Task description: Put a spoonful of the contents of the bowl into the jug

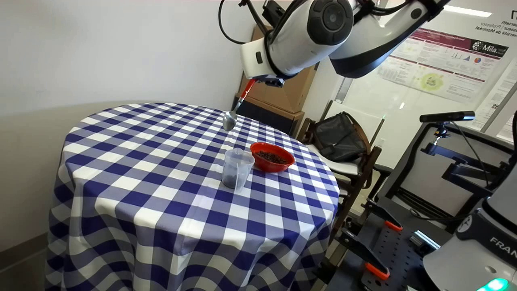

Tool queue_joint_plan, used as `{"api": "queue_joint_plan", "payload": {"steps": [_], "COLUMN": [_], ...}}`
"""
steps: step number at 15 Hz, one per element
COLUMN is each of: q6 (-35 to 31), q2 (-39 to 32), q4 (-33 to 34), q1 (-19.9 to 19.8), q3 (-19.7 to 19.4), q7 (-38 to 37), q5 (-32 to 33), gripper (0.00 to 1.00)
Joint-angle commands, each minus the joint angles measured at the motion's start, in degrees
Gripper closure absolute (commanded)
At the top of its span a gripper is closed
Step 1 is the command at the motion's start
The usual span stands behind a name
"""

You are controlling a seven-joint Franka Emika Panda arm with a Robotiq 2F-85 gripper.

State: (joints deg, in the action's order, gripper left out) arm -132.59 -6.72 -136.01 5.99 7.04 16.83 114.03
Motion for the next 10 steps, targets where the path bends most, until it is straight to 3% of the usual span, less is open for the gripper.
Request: {"api": "queue_joint_plan", "payload": {"steps": [1, 10], "q6": [0.9, 4.8], "q2": [1.3, 1.7], "q4": [1.4, 4.8], "q1": [-1.1, -5.6], "q3": [-1.3, -5.9], "q7": [-0.3, 3.2], "q5": [-0.5, -11.0], "gripper": [0.95, 0.95]}}
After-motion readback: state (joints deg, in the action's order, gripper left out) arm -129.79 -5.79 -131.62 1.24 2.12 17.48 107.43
